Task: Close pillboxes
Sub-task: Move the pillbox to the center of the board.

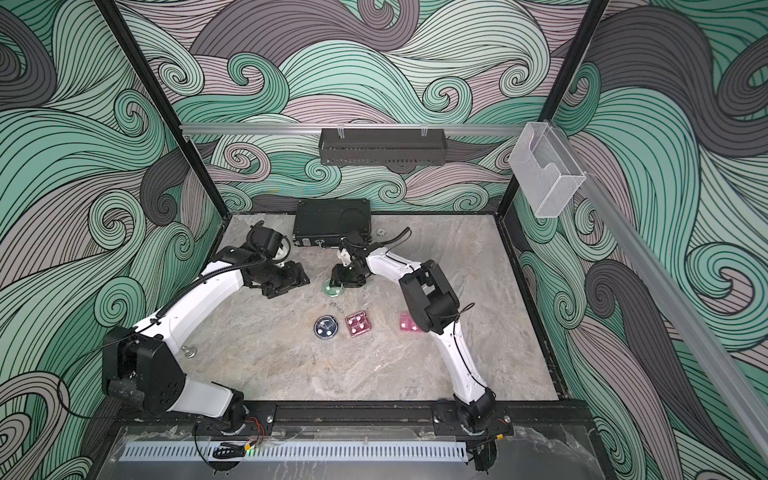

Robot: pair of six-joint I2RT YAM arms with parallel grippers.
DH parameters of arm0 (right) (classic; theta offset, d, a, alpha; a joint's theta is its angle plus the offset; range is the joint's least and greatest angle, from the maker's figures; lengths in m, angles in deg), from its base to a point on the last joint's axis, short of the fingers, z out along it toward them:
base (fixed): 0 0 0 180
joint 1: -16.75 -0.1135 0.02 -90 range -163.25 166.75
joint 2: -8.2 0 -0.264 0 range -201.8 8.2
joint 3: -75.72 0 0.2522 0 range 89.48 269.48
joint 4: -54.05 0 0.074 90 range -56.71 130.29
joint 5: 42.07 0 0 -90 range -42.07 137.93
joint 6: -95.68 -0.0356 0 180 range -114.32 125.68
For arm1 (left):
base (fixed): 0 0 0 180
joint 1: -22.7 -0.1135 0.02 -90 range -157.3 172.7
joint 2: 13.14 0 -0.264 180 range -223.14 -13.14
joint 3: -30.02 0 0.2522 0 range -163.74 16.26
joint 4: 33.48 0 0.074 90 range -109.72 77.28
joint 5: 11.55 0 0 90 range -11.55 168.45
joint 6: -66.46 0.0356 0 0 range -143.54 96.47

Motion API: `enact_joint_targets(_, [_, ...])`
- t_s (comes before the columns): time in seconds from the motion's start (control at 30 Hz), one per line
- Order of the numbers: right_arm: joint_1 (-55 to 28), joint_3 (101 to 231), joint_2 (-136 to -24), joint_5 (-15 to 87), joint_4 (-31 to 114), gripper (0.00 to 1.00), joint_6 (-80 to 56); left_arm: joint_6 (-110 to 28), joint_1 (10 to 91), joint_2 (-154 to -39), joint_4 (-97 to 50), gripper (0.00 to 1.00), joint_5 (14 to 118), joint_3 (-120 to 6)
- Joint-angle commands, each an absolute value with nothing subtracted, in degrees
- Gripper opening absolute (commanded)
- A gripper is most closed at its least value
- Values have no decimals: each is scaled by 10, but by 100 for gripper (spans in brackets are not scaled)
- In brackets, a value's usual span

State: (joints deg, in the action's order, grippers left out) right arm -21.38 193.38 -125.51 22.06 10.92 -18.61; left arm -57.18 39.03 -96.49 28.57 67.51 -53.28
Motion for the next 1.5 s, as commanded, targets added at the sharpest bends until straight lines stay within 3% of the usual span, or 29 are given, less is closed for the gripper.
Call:
enact_joint_targets(0.0, [-238, 1957, -1274, 221, 74, 55, -155, -568, 387, -934, 308, 72, 688, -532])
enact_joint_targets(0.37, [-303, 1983, -1265, 229, 54, 58, -129, -560, 371, -920, 318, 72, 712, -514])
enact_joint_targets(0.43, [-301, 1967, -1242, 243, 58, 62, -130, -555, 367, -923, 316, 73, 708, -511])
enact_joint_targets(0.53, [-292, 1924, -1191, 265, 77, 64, -136, -547, 363, -936, 309, 82, 703, -512])
enact_joint_targets(0.67, [-266, 1853, -1111, 290, 113, 70, -155, -537, 362, -980, 306, 82, 701, -526])
enact_joint_targets(0.83, [-223, 1749, -995, 327, 135, 83, -164, -525, 363, -1043, 300, 82, 696, -548])
enact_joint_targets(0.87, [-214, 1730, -972, 332, 139, 95, -165, -524, 364, -1055, 299, 82, 698, -553])
enact_joint_targets(0.9, [-203, 1711, -948, 334, 141, 100, -165, -524, 365, -1067, 299, 82, 703, -559])
enact_joint_targets(1.2, [-121, 1592, -757, 345, 139, 100, -168, -506, 390, -1170, 317, 81, 747, -628])
enact_joint_targets(1.47, [-104, 1579, -685, 354, 116, 100, -172, -498, 426, -1242, 342, 81, 800, -681])
